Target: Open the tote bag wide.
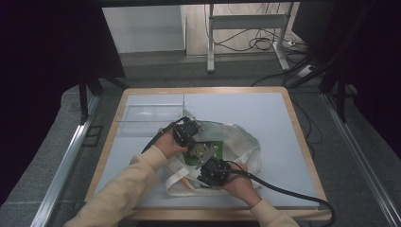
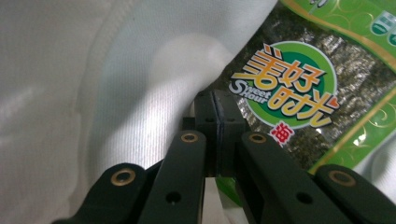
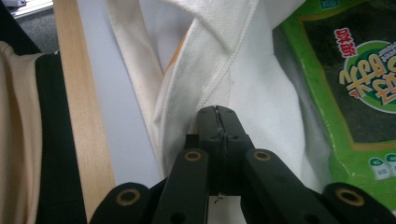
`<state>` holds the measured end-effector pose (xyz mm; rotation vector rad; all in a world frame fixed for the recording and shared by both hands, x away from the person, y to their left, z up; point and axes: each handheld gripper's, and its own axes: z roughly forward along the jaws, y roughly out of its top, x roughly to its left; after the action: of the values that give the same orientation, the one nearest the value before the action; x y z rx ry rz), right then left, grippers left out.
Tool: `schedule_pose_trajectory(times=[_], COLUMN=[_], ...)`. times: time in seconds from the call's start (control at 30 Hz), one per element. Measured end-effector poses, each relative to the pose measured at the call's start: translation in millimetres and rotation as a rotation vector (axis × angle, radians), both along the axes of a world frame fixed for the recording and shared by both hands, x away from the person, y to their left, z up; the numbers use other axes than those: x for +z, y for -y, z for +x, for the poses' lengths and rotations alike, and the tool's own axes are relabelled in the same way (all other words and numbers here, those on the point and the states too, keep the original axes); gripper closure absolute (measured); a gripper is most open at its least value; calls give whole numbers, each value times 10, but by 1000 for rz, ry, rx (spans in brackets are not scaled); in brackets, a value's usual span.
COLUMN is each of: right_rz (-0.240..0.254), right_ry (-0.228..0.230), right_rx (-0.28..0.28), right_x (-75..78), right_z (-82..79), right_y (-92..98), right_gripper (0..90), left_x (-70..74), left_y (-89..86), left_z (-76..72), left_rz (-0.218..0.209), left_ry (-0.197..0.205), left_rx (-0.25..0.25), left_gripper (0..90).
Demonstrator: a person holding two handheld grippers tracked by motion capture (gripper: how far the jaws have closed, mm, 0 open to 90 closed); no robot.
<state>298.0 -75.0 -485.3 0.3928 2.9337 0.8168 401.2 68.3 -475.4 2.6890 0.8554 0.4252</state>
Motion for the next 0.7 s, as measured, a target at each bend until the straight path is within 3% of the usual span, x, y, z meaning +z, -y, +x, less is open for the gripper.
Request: schedule_pose_trajectory(times=[0.47, 0.7], right_rz=[12, 3], right_ry=[-24, -21], right_rx=[62, 89], right_x=[-24, -35], right_z=[-55, -68], right_y=[46, 50], right_gripper=[894, 894], left_x=[15, 14], left_y=[-55, -114], left_z=[86, 152], left_rz=[-27, -53], left_ry=[10, -8], left_rx=[36, 54], left_gripper=[900, 900])
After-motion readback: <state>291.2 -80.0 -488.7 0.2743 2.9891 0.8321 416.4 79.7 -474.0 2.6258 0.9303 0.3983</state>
